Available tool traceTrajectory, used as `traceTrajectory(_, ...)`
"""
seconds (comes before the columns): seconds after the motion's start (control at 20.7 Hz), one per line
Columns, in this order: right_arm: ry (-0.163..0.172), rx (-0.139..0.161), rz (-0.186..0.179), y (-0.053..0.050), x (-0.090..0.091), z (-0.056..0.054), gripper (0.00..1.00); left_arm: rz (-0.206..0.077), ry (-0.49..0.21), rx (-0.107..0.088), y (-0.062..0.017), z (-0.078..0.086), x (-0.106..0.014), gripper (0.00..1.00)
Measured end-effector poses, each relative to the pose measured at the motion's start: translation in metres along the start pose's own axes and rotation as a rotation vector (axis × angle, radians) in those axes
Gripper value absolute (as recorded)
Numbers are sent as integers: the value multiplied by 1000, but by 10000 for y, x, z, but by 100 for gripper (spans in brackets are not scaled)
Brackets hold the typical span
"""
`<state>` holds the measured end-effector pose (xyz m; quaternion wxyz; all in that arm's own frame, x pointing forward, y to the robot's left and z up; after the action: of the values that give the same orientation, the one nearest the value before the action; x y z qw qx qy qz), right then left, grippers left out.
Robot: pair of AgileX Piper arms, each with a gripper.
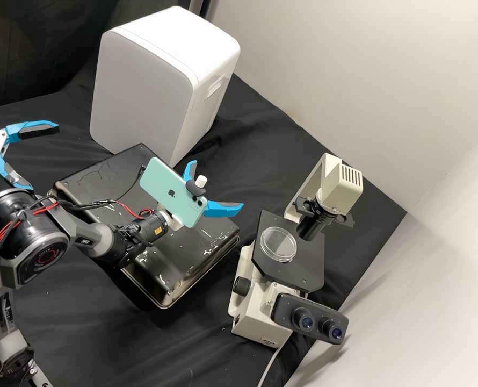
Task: Place the petri dish on the bench
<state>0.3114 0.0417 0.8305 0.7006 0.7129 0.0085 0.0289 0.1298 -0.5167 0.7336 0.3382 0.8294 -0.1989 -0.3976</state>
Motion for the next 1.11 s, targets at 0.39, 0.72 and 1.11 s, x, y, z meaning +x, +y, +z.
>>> traceTrajectory(0.39, 0, 0, 0, 0, 0, 0, 100, -2, -10, 5, -5, 15, 6, 100)
traceTrajectory(0.72, -17, 0, 12, -6, -145, 90, 100, -1, -13, 5, -4, 22, 8, 100)
traceTrajectory(1.11, -79, -10, 119, 225, -346, 330, 100, -20, -35, 20, -42, 55, 29, 100)
